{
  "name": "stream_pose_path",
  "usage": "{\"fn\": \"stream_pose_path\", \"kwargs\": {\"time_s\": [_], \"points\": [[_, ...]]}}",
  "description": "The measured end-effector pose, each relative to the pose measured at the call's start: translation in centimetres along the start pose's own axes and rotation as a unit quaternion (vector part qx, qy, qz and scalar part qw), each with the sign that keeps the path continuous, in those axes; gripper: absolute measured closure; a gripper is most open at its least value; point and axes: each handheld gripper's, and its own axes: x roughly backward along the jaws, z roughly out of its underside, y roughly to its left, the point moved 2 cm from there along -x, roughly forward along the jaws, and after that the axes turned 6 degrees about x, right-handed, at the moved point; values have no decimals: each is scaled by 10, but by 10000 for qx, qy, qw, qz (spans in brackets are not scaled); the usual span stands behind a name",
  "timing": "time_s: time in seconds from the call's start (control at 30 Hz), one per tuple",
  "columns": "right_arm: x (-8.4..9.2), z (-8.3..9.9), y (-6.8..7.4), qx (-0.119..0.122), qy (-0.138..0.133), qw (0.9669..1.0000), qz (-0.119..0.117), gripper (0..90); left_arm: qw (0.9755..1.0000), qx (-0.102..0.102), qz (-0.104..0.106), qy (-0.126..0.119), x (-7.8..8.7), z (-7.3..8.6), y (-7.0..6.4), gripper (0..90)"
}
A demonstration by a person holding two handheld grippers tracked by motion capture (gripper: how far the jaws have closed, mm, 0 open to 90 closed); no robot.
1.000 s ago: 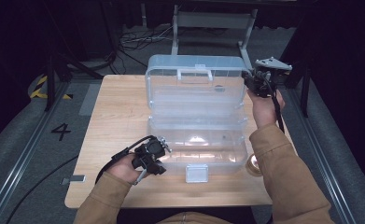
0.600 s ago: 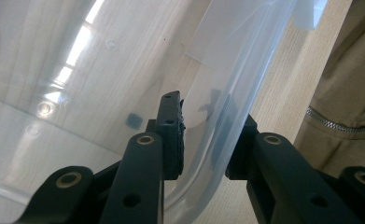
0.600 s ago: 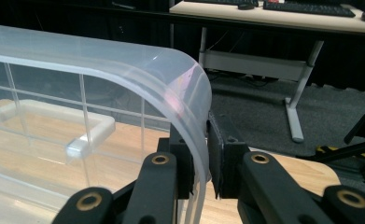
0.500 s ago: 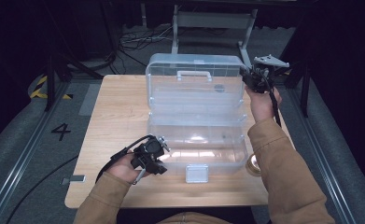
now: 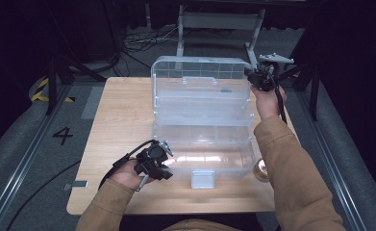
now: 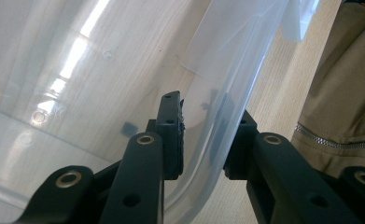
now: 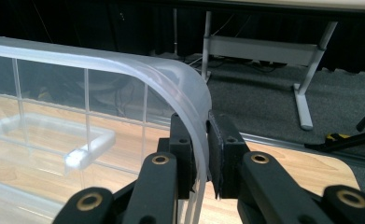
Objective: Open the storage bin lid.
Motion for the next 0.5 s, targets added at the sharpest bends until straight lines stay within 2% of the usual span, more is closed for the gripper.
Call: {"fn": "stream_pose_path", "kwargs": {"time_s": [0.1, 0.5], "points": [[-4, -1, 0, 48, 51, 10000, 25, 812, 10000, 41, 2, -23, 0, 1, -1, 733], [-20, 3, -5, -18, 135, 9999, -33, 815, 9999, 4, 4, -130, 0, 2, -1, 733]]}}
